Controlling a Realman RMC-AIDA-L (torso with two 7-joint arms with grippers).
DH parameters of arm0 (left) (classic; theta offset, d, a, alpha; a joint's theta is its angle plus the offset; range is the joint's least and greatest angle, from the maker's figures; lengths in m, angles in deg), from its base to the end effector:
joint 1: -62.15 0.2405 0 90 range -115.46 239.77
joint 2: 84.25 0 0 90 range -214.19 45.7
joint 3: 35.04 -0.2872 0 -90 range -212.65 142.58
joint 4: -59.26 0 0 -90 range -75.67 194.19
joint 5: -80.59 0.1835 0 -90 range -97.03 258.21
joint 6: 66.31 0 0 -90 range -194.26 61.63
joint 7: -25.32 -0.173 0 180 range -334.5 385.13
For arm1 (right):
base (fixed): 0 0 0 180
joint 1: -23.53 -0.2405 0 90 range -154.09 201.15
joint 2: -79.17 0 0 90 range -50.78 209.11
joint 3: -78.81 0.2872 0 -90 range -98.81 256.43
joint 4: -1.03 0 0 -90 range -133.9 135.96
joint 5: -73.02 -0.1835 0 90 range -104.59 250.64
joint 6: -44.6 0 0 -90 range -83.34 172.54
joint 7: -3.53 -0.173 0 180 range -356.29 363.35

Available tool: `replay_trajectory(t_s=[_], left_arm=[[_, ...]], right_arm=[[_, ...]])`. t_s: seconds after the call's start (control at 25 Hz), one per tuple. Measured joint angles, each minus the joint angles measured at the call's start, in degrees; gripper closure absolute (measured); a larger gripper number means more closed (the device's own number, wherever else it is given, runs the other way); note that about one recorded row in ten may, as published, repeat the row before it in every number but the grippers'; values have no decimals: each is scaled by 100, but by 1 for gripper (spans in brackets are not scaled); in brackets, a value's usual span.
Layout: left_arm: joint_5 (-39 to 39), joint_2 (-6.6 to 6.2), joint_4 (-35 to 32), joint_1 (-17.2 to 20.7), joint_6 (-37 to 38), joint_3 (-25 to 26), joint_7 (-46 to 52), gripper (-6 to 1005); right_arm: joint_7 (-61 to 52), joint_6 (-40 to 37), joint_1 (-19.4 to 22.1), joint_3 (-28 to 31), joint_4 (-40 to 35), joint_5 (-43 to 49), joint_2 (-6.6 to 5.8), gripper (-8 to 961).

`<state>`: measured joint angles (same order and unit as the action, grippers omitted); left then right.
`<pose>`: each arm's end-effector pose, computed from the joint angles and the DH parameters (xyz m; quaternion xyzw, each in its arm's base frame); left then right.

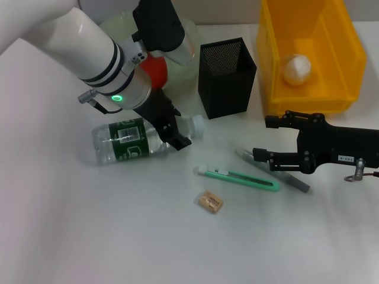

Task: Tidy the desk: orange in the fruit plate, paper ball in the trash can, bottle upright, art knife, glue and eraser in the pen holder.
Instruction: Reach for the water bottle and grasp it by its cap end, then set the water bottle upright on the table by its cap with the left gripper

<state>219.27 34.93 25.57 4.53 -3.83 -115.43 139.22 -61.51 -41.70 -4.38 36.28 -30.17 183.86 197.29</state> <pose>-0.1866 0.4184 -0.1174 -0.9738 -0.0959 0.1705 0.1158 0.2769 0.3182 -0.0531 -0.9474 0.1566 0.2338 0.1522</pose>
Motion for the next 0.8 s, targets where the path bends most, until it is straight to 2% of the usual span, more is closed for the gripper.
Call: replay_trajectory(t_s=[0.24,0.6,0.8], left_arm=[[-2,0,-31,5,29,-2,0,308],[-181,0,-199,59,176,-2,-113,554],[-187,0,-198,59,200,-7,-136,537]], right_arm=[[0,0,-3,0,0,0,0,139],[0,-1,-4,0,0,0,0,139],[-5,-1,-4,0,0,0,0,139]])
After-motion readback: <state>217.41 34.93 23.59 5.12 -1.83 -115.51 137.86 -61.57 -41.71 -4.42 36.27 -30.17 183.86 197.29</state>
